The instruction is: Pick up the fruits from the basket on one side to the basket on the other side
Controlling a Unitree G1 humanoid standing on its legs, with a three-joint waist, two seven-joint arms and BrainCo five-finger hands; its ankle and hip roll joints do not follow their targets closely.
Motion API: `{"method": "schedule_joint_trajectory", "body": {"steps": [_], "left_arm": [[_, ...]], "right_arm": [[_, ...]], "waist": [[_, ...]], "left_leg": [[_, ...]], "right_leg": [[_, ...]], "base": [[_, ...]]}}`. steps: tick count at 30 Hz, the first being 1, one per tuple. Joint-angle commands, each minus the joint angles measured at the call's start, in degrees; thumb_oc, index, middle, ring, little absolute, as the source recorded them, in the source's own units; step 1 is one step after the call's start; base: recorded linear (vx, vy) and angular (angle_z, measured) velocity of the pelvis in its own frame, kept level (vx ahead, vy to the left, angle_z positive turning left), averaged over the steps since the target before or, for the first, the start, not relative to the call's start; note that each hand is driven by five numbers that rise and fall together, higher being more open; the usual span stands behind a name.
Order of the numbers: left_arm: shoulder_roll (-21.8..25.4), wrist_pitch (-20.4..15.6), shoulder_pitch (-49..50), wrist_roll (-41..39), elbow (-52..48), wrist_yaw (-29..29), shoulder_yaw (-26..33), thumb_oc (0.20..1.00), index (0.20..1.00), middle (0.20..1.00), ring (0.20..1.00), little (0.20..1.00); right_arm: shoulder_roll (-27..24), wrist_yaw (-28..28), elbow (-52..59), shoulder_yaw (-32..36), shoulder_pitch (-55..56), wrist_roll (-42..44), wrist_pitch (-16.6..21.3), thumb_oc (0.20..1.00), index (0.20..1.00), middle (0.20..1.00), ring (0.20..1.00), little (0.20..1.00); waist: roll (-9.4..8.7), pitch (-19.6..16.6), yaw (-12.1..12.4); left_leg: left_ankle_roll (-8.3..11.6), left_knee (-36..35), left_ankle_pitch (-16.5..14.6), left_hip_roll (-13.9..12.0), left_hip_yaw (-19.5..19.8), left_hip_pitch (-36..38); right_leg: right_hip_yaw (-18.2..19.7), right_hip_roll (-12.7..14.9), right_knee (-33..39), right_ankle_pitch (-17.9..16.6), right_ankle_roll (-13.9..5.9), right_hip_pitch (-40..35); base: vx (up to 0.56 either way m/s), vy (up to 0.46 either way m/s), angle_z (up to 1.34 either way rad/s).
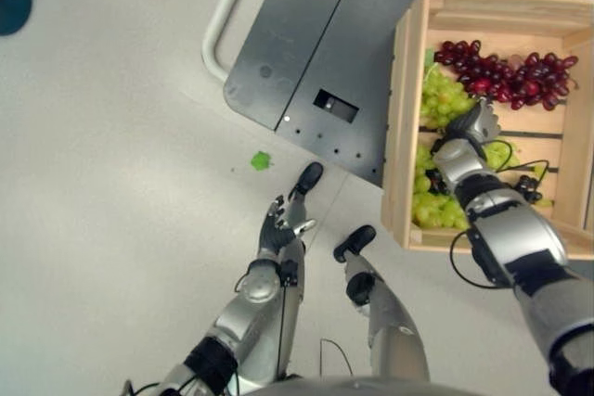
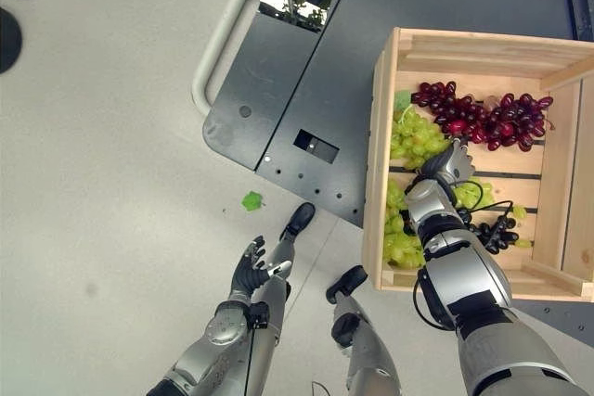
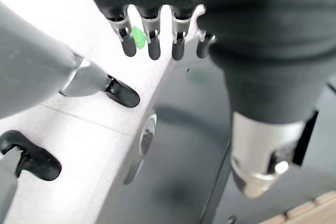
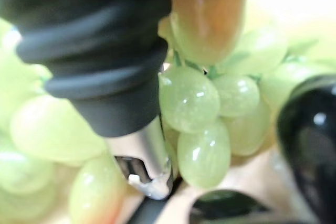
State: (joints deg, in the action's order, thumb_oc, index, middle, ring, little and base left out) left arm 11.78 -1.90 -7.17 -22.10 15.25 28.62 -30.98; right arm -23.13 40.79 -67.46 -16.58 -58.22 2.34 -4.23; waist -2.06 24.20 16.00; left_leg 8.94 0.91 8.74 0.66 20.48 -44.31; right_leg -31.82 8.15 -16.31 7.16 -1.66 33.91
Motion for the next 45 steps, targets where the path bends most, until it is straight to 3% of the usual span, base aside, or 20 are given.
{"method": "schedule_joint_trajectory", "body": {"steps": [1, 4, 8, 11, 19, 29, 36, 39, 45], "left_arm": [[-0.1, -4.5, -14.7, -1.0, -5.3, 2.6, 4.1, 1.0, 1.0, 1.0, 1.0, 1.0], [0.6, -4.9, -13.7, -1.4, -5.5, 2.9, 5.8, 1.0, 1.0, 1.0, 1.0, 1.0], [1.3, -5.1, -12.2, -2.9, -4.8, 1.2, 8.5, 1.0, 1.0, 1.0, 1.0, 1.0], [2.3, -5.0, -10.3, -3.6, -4.5, -0.9, 11.0, 1.0, 1.0, 1.0, 1.0, 1.0], [3.4, -4.5, -7.9, -4.3, -5.2, -2.7, 14.7, 1.0, 1.0, 1.0, 1.0, 1.0], [4.8, -4.1, -7.7, -1.4, -5.9, -3.9, 18.0, 1.0, 1.0, 1.0, 1.0, 1.0], [8.3, -3.5, -9.5, 4.5, -6.7, -5.1, 18.7, 1.0, 1.0, 1.0, 1.0, 1.0], [10.3, -3.9, -10.7, 7.1, -7.3, -6.8, 17.9, 1.0, 1.0, 1.0, 1.0, 1.0], [10.9, -3.6, -12.5, 7.8, -7.7, -9.0, 16.2, 1.0, 1.0, 1.0, 1.0, 1.0]], "right_arm": [[12.4, -4.8, 3.2, 2.7, 3.5, 14.6, 4.6, 0.2, 0.2, 0.2, 0.2, 0.2], [13.1, -6.5, 6.9, 3.2, 6.4, 19.9, 7.8, 0.2, 0.2, 0.2, 0.2, 0.2], [15.7, -15.0, 16.7, 4.3, 12.7, 35.0, 14.6, 0.2, 0.2, 0.2, 0.2, 0.2], [15.5, -19.4, 22.6, 3.3, 18.2, 41.5, 17.8, 0.2, 0.2, 0.2, 0.2, 0.2], [15.3, -25.8, 32.1, 3.8, 24.5, 51.6, 20.4, 0.2, 0.2, 0.2, 0.2, 0.2], [10.2, -28.5, 45.9, 3.2, 27.8, 47.1, 19.7, 0.2, 0.2, 0.2, 0.2, 0.2], [4.4, -29.4, 56.2, 3.5, 27.6, 40.2, 18.3, 0.2, 0.2, 0.2, 0.2, 0.2], [0.4, -29.5, 57.9, 1.9, 25.3, 32.2, 15.6, 0.2, 0.2, 0.2, 0.2, 0.2], [0.3, -30.0, 56.2, -0.5, 22.3, 27.9, 12.8, 0.2, 0.2, 0.2, 0.2, 0.2]], "waist": [[-1.22, 5.6, 0.0], [-2.36, 5.6, -1.1], [-3.69, 5.6, -2.4], [-4.97, 5.6, -3.6], [-6.75, 5.6, -5.3], [-7.65, 5.6, -7.1], [-7.83, 5.6, -8.3], [-7.08, 5.6, -8.6], [-5.01, 5.2, -8.7]], "left_leg": [[-2.18, -2.7, 0.2, -0.8, -1.9, 3.6], [-2.07, -2.9, 0.2, -1.1, -2.5, 4.2], [-1.96, -3.2, 0.2, -1.4, -3.3, 5.4], [-1.79, -3.3, 0.2, -1.6, -4.0, 6.5], [-1.93, -3.5, -0.4, -1.8, -5.8, 9.9], [-2.39, -3.6, -1.3, -2.0, -8.1, 15.2], [-3.01, -3.5, -1.9, -1.7, -9.7, 19.7], [-3.44, -3.5, -3.0, -1.4, -10.9, 24.0], [-4.12, -2.4, -4.7, -0.7, -11.8, 29.3]], "right_leg": [[1.6, 4.6, 12.8, -9.3, -9.14, -4.8], [2.0, 4.6, 13.1, -9.6, -9.25, -5.2], [2.7, 4.8, 13.3, -9.8, -9.29, -5.9], [3.0, 4.8, 13.4, -9.9, -9.36, -6.7], [4.2, 5.1, 13.8, -10.4, -9.48, -9.4], [6.0, 5.6, 14.1, -10.6, -9.58, -13.3], [7.1, 6.2, 13.9, -10.8, -9.78, -16.7], [8.0, 6.5, 13.2, -10.0, -9.84, -19.9], [8.8, 7.2, 11.9, -9.0, -9.67, -24.1]], "base": [[-0.03, 0.025, -0.08], [-0.03, 0.011, -0.2], [-0.02, 0.012, 0.03], [-0.01, -0.002, -0.06], [-0.01, 0.005, -0.1], [0.0, 0.024, -0.11], [0.0, 0.037, -0.13], [0.0, 0.058, -0.11], [0.0, 0.043, -0.1]]}}
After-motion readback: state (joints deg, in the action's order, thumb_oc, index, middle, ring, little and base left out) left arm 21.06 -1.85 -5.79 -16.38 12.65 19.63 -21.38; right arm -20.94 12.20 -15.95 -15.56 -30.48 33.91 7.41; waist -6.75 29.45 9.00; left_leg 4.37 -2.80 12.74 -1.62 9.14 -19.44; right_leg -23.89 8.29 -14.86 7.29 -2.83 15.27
